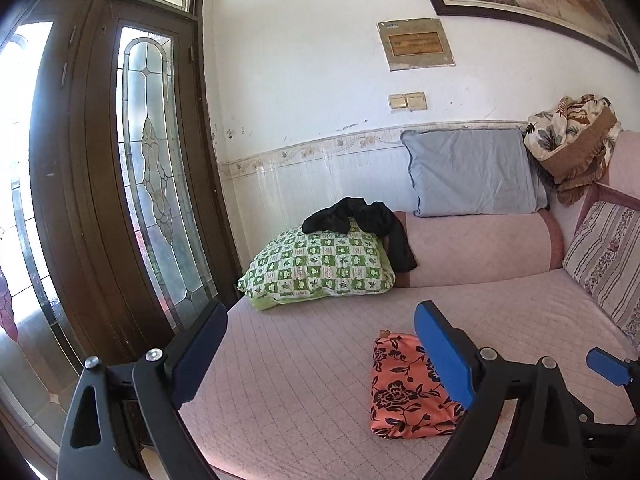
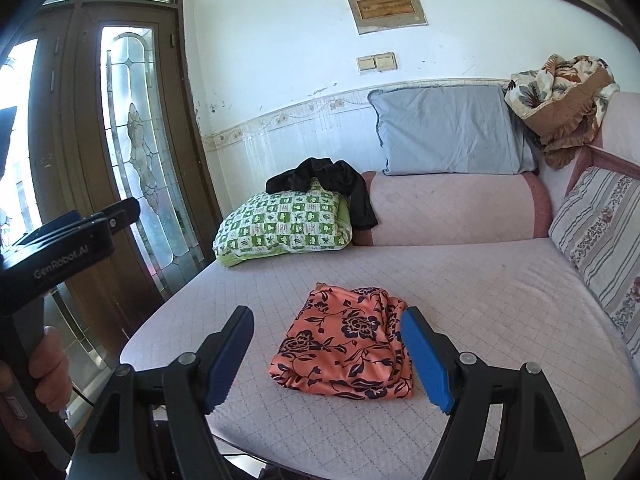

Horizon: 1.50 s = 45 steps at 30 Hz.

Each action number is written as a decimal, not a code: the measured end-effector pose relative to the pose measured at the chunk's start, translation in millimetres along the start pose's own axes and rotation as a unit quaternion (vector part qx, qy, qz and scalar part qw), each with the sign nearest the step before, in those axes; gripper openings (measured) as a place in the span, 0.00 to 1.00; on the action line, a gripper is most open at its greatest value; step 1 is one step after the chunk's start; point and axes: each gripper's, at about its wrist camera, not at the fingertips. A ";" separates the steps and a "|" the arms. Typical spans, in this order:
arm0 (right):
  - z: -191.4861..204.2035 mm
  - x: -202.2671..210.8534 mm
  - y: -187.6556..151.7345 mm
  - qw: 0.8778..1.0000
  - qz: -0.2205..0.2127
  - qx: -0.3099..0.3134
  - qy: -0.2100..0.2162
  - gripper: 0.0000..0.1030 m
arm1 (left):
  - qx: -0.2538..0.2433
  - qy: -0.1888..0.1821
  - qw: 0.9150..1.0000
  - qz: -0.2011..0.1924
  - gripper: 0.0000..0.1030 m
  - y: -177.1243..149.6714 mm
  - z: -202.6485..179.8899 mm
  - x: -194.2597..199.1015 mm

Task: Fold small clothes

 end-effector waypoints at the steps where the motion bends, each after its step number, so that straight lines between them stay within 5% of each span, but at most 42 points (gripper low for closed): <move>1: 2.5 1.9 0.3 1.000 -0.002 0.004 -0.004 0.76 | 0.001 -0.001 1.000 -0.001 0.92 0.9 1.2 2.7; 45: 11.5 0.7 7.7 0.999 0.000 -0.001 -0.034 0.76 | 0.007 -0.040 0.999 0.005 0.92 0.0 16.2 23.0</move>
Point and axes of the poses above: each gripper's, at about its wrist camera, not at the fingertips, and x roughly against the way its jaws point, z to its left, y to its top, and after that the axes turned 5 degrees about -z, right-handed
